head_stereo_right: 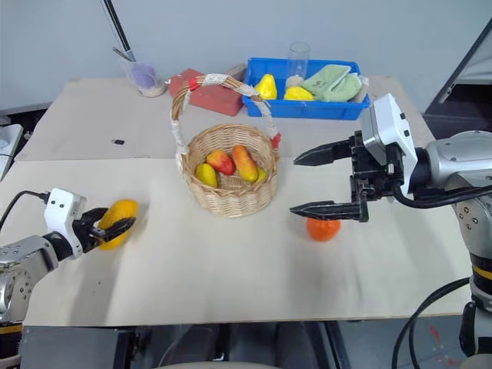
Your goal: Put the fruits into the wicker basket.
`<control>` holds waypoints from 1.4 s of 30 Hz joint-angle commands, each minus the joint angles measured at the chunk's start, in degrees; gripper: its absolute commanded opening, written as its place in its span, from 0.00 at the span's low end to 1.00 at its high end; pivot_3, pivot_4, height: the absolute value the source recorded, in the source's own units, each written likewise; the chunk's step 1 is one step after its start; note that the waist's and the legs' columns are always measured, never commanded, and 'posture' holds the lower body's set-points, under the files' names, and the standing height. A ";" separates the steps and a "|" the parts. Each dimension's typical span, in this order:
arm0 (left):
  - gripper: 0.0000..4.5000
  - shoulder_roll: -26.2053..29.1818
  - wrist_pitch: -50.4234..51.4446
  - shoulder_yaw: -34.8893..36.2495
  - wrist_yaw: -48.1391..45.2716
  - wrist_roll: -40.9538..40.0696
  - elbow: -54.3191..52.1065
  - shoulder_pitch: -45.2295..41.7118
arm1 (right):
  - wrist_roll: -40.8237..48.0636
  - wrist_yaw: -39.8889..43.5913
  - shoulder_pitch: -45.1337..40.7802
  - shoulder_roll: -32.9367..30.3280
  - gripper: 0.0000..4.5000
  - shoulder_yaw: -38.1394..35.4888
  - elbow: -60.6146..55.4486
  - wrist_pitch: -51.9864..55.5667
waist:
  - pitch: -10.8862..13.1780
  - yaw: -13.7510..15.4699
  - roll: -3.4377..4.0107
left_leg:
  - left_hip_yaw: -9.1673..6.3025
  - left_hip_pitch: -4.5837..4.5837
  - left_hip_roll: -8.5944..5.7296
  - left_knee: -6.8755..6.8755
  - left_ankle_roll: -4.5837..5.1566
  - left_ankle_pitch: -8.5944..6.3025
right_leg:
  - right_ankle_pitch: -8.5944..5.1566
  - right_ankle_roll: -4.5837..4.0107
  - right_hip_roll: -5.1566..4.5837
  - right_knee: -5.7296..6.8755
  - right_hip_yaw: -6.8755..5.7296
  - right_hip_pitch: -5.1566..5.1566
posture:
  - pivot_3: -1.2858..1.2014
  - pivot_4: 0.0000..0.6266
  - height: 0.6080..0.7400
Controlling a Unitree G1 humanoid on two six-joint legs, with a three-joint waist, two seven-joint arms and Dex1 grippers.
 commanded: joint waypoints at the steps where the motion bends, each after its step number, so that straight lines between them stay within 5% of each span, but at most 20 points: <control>1: 0.55 -0.17 -0.64 -0.95 -1.12 0.48 0.84 0.05 | 1.04 -1.14 -1.28 0.04 1.00 -1.26 -1.58 0.33 | 0.00 0.16 0.00 | -0.01 0.01 0.00 0.00 0.00 0.00 | 0.00 0.00 0.00 0.00 0.00 0.01 | 0.52 0.24 1.00; 7: 0.55 1.07 -0.34 0.49 -8.63 -6.51 -8.23 1.06 | 1.91 -2.35 -0.69 -0.82 1.00 -2.57 -2.48 1.09 | 0.01 0.08 -0.02 | 0.01 -0.08 -0.02 0.00 0.00 0.00 | 0.00 0.00 -0.08 -0.05 -0.02 -0.03 | 0.52 0.24 1.00; 11: 0.55 3.10 5.90 -3.38 -10.94 -14.99 -19.44 -8.00 | 2.88 -3.60 0.71 -2.15 1.00 -4.80 -3.22 2.50 | 0.02 0.76 -0.05 | -0.20 -0.52 -0.08 0.15 -0.09 0.05 | 0.01 0.01 -0.20 0.00 -0.21 -0.27 | 0.52 0.24 1.00; 17: 0.55 -2.49 3.04 -15.12 -6.16 -8.68 -17.56 -27.17 | 3.76 -6.59 3.58 -2.52 1.00 -7.89 -4.54 3.46 | 0.01 0.39 -0.04 | -0.19 -0.48 -0.29 0.36 -0.03 0.04 | 0.09 0.14 -0.11 -0.03 -0.17 -0.08 | 0.52 0.24 1.00; 22: 0.55 -10.09 -9.41 -24.09 -3.56 4.27 -4.86 -36.50 | 4.53 -9.02 6.71 -2.99 1.00 -10.56 -6.04 3.73 | 0.01 0.16 -0.04 | -0.24 -0.52 -0.28 0.73 0.14 -0.03 | 0.11 0.18 0.30 -0.02 -0.14 0.04 | 0.52 0.24 1.00; 26: 0.98 -14.67 -17.01 -25.73 -3.96 8.16 2.65 -39.37 | 4.58 -10.85 9.16 -3.30 1.00 -12.47 -7.47 4.28 | 0.01 0.08 -0.04 | -0.17 -0.53 -0.15 0.88 0.23 -0.08 | 0.11 0.18 0.45 -0.04 -0.07 0.05 | 0.52 0.24 1.00; 28: 0.98 -15.26 -17.92 -25.83 -5.66 8.10 3.23 -39.26 | 4.28 -11.27 10.69 -3.78 1.00 -13.36 -8.08 4.39 | 0.01 0.12 -0.04 | -0.18 -0.56 -0.12 0.91 0.26 -0.09 | 0.11 0.18 0.47 0.00 -0.07 0.03 | 0.52 0.24 1.00; 34: 0.98 -11.63 -14.10 -24.50 -14.63 2.44 -1.76 -36.30 | -2.30 -14.85 17.93 -4.75 1.00 -12.77 -8.83 2.52 | 0.01 0.17 -0.04 | -0.17 -0.59 -0.08 0.97 0.31 -0.13 | 0.11 0.19 0.47 0.01 -0.07 0.05 | 0.52 0.24 1.00; 42: 0.98 3.58 -6.66 -21.90 -29.82 -7.60 -15.12 -28.95 | -14.09 -20.02 23.90 -2.97 1.00 -4.59 -3.87 0.05 | 0.02 -0.04 -0.03 | -0.12 -0.51 -0.01 0.95 0.30 -0.13 | 0.10 0.17 0.54 -0.04 -0.01 0.01 | 0.52 0.24 1.00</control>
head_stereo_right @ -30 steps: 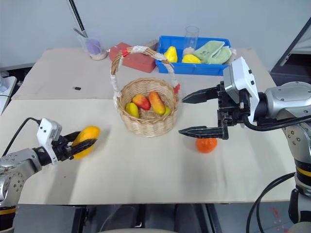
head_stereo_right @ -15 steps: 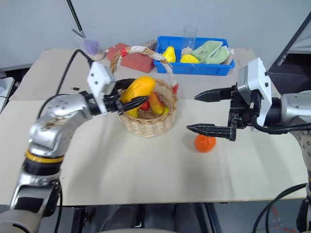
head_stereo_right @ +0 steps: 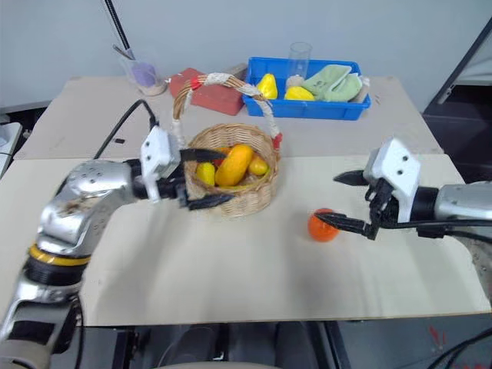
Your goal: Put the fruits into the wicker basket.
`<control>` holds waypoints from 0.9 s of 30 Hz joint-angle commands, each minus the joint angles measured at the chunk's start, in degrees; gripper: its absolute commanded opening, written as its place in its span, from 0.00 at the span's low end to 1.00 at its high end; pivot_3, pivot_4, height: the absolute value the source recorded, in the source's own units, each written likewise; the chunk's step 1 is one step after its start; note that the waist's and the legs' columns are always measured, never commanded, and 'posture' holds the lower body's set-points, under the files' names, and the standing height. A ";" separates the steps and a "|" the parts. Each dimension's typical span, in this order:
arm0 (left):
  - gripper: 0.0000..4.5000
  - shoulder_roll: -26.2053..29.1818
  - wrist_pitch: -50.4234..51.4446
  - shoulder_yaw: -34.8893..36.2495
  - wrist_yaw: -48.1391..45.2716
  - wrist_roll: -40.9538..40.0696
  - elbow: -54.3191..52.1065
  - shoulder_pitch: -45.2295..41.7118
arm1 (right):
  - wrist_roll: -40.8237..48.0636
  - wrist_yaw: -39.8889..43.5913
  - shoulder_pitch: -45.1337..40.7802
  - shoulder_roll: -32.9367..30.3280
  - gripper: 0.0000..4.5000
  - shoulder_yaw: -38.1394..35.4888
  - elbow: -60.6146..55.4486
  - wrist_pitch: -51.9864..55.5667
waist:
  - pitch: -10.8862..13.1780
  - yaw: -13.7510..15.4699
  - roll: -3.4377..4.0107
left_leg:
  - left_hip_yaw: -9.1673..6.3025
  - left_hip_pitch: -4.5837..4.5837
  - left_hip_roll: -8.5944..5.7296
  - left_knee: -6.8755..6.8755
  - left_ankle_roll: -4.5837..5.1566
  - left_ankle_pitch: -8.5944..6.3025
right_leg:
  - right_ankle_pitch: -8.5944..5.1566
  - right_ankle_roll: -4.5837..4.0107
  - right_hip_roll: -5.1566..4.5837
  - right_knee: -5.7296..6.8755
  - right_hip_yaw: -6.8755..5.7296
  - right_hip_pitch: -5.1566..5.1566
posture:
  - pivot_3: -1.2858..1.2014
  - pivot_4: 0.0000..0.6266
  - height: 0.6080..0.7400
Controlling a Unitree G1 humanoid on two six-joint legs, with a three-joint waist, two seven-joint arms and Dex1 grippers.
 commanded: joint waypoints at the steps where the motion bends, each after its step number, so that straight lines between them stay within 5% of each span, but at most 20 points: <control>1: 0.98 3.52 2.08 2.21 -4.22 -4.05 -5.84 0.83 | -4.17 -2.01 -1.02 1.10 1.00 2.42 2.95 -2.28 | 0.00 0.06 0.00 | 0.01 0.01 -0.01 0.02 0.00 0.00 | 0.00 0.00 -0.01 0.00 0.01 0.01 | 0.52 0.24 1.00; 15: 0.98 4.97 4.84 3.03 -2.09 -5.51 -11.67 6.17 | -9.62 0.44 -4.95 7.19 1.00 11.30 15.04 -4.03 | 0.00 0.10 0.00 | -0.01 0.05 -0.02 0.01 0.01 -0.01 | -0.01 0.01 0.05 -0.04 0.04 0.08 | 0.52 0.24 1.00; 20: 1.00 5.16 4.23 4.00 -2.16 -5.52 -11.99 7.67 | -10.93 1.44 -5.61 8.31 0.69 12.02 17.08 -6.07 | 0.00 0.23 0.00 | -0.01 0.04 -0.03 0.03 0.01 -0.01 | -0.01 0.01 0.03 -0.04 0.04 0.08 | 0.52 0.24 1.00; 27: 1.00 6.32 4.92 11.95 -0.85 -7.85 -11.72 13.66 | -3.48 6.44 -5.82 6.26 0.68 7.39 6.47 -2.98 | 0.01 -0.07 0.03 | -0.02 0.03 0.01 0.00 0.02 -0.01 | -0.01 0.01 0.04 0.00 0.04 0.03 | 0.52 0.24 1.00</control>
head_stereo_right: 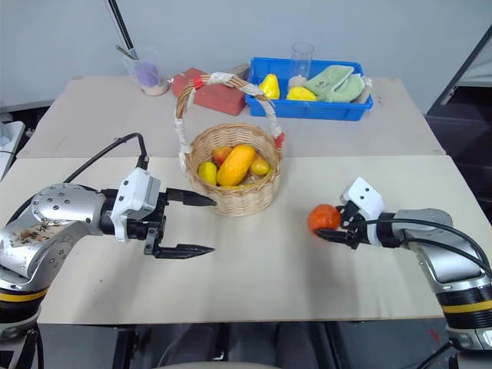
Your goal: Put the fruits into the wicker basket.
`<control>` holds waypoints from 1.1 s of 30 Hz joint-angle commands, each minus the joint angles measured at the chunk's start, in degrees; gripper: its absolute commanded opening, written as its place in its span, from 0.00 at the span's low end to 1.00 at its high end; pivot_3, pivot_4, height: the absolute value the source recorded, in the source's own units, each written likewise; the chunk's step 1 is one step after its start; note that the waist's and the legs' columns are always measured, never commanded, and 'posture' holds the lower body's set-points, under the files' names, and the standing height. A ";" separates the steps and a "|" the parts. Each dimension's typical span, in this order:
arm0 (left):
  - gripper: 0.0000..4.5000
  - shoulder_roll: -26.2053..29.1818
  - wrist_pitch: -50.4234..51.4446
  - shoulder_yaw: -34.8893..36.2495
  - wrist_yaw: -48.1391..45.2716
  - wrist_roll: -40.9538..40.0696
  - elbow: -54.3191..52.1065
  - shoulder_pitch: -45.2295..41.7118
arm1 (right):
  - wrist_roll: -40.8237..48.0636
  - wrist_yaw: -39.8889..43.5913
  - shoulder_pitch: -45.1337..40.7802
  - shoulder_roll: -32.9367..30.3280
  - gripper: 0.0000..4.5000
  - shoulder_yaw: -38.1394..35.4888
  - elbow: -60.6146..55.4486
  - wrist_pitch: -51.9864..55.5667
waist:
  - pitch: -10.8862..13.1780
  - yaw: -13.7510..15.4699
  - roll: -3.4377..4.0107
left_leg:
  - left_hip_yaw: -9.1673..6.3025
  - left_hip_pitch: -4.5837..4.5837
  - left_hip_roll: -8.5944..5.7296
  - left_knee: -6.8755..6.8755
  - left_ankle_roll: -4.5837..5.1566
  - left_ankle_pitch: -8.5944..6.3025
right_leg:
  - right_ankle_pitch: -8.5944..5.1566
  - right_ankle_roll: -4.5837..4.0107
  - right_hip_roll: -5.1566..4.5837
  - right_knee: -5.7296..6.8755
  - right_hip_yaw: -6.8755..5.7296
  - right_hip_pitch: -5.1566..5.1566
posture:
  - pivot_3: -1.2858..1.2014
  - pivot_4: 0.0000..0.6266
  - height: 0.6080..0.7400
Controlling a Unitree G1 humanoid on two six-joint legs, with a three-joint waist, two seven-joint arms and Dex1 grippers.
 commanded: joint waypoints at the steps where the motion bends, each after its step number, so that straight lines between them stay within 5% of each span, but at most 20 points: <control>1: 1.00 1.66 -0.19 6.12 0.84 -2.12 -1.31 3.45 | 7.37 2.58 -1.53 -1.62 0.68 -5.45 -10.06 3.55 | 0.01 -0.32 0.02 | 0.00 0.00 0.02 -0.01 0.01 -0.01 | 0.00 0.00 0.01 -0.01 0.01 -0.02 | 0.52 0.24 1.00; 5: 1.00 1.99 -0.17 13.54 2.55 -3.86 -1.84 10.64 | 15.03 -4.68 -13.37 6.03 0.68 -4.93 -16.98 9.90 | 0.02 -1.25 0.01 | -0.04 0.06 0.09 -0.05 0.01 -0.01 | -0.01 -0.02 0.02 0.04 0.06 0.00 | 0.52 0.24 1.00; 11: 1.00 0.35 1.03 16.51 7.19 -7.67 -3.51 10.87 | 6.86 -15.92 -28.16 21.42 0.68 4.95 -7.04 8.29 | 0.01 -0.55 -0.02 | -0.14 0.07 0.01 -0.06 -0.03 0.00 | -0.02 -0.04 -0.10 0.06 -0.07 0.02 | 0.52 0.24 1.00; 16: 1.00 0.27 1.44 16.89 9.67 -8.93 -4.60 11.04 | -0.38 -20.66 -32.24 29.04 0.68 8.70 1.60 3.12 | 0.01 -0.12 -0.01 | -0.13 -0.06 -0.09 -0.07 -0.16 0.08 | -0.01 -0.04 -0.10 0.33 -0.09 -0.19 | 0.52 0.24 1.00; 17: 1.00 0.18 1.60 16.93 10.29 -9.28 -4.79 10.85 | -1.01 -21.31 -32.48 29.72 0.91 8.65 2.01 2.76 | 0.01 -0.13 -0.01 | -0.12 -0.15 -0.13 -0.06 -0.20 0.10 | 0.00 -0.04 -0.13 0.59 -0.08 -0.34 | 0.52 0.24 1.00; 19: 1.00 0.00 1.70 16.89 11.30 -9.74 -4.85 10.55 | -1.24 -21.68 -32.40 30.30 0.99 7.97 1.39 2.99 | 0.01 -0.18 -0.01 | -0.07 -0.27 -0.18 -0.03 -0.23 0.11 | 0.00 -0.04 -0.19 0.78 -0.02 -0.58 | 0.52 0.24 1.00; 28: 1.00 -1.41 2.51 16.37 14.48 -12.48 -3.82 8.27 | 9.66 -13.50 -22.95 20.70 0.99 0.65 -14.93 9.84 | 0.01 -0.36 -0.02 | -0.11 -0.32 -0.09 -0.03 -0.23 0.12 | 0.00 -0.06 -0.08 0.94 -0.03 -0.68 | 0.52 0.24 1.00; 33: 1.00 -1.32 1.73 15.02 13.96 -11.62 -3.03 7.50 | 9.47 -17.85 -18.64 18.84 0.99 -4.03 -15.97 9.97 | 0.01 -0.76 -0.02 | -0.08 -0.29 -0.08 -0.04 -0.21 0.12 | 0.00 -0.07 -0.05 0.86 0.01 -0.65 | 0.52 0.24 1.00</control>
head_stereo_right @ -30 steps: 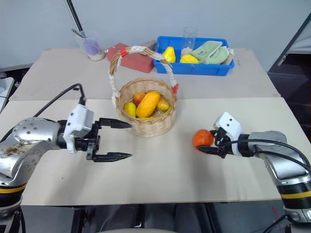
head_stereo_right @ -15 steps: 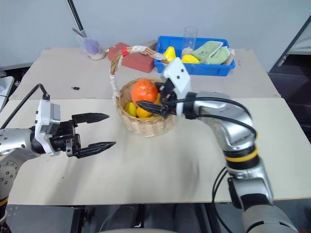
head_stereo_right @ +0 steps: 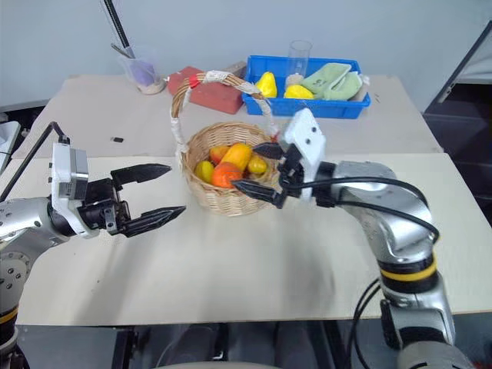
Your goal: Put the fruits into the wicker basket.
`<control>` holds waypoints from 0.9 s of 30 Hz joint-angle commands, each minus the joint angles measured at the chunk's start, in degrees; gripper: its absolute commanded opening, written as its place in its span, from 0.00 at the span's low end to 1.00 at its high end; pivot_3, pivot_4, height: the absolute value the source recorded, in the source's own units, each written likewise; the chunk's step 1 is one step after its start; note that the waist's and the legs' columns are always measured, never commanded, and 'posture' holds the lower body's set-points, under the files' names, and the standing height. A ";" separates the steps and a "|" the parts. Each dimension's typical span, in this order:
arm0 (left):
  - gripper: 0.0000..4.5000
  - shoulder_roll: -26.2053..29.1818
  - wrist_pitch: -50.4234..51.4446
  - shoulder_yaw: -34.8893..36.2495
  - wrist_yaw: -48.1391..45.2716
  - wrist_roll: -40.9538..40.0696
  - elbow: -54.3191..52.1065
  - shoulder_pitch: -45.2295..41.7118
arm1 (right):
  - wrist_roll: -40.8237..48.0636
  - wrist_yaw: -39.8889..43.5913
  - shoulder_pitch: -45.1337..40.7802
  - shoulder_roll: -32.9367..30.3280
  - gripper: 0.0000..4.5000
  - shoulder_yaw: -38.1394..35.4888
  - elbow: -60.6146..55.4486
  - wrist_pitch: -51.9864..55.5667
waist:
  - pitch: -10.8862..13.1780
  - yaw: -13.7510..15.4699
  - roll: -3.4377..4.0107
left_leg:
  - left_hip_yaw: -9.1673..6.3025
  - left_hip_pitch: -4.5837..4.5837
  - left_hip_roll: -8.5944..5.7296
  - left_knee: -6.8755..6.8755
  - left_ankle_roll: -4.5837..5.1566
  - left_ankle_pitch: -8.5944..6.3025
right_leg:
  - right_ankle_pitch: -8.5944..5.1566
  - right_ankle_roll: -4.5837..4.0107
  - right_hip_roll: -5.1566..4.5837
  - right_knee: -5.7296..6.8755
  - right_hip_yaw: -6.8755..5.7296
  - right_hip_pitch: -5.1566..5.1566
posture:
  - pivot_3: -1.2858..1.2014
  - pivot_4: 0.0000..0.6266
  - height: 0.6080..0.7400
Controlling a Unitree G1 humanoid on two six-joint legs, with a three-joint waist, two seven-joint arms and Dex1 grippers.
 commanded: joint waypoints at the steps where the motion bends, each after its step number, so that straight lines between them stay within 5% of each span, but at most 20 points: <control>1: 1.00 0.39 -1.02 -0.45 -0.58 0.19 0.19 -1.49 | -2.03 -5.22 0.54 0.51 0.99 -4.04 0.07 -1.91 | 0.00 -0.24 0.00 | 0.02 0.05 0.01 0.00 0.00 0.00 | -0.01 -0.01 0.01 -0.02 0.01 0.01 | 0.52 0.24 1.00; 5: 1.00 0.50 -1.66 -1.77 -1.37 1.06 1.32 -3.02 | -8.13 -12.43 -1.23 4.37 0.99 -3.18 8.77 -5.59 | -0.01 -0.62 -0.01 | 0.04 0.14 0.00 -0.03 -0.01 0.00 | -0.03 -0.06 0.02 -0.12 0.03 0.02 | 0.52 0.24 1.00; 14: 1.00 0.12 -2.36 -2.85 -2.35 2.52 2.03 -4.30 | -13.84 -11.80 -8.77 10.12 0.99 -0.68 26.24 -15.80 | -0.01 -0.74 -0.01 | 0.11 0.09 0.00 -0.07 -0.03 0.02 | -0.03 -0.06 0.02 0.06 0.07 -0.03 | 0.52 0.24 1.00; 27: 1.00 -0.10 -3.29 -3.81 -2.26 3.69 2.44 -4.66 | -14.94 -9.05 -10.35 12.52 0.04 1.16 27.91 -16.85 | -0.01 -0.73 0.00 | 0.09 0.10 0.01 -0.07 -0.03 0.02 | -0.03 -0.06 0.02 0.09 0.05 -0.02 | 0.52 0.24 1.00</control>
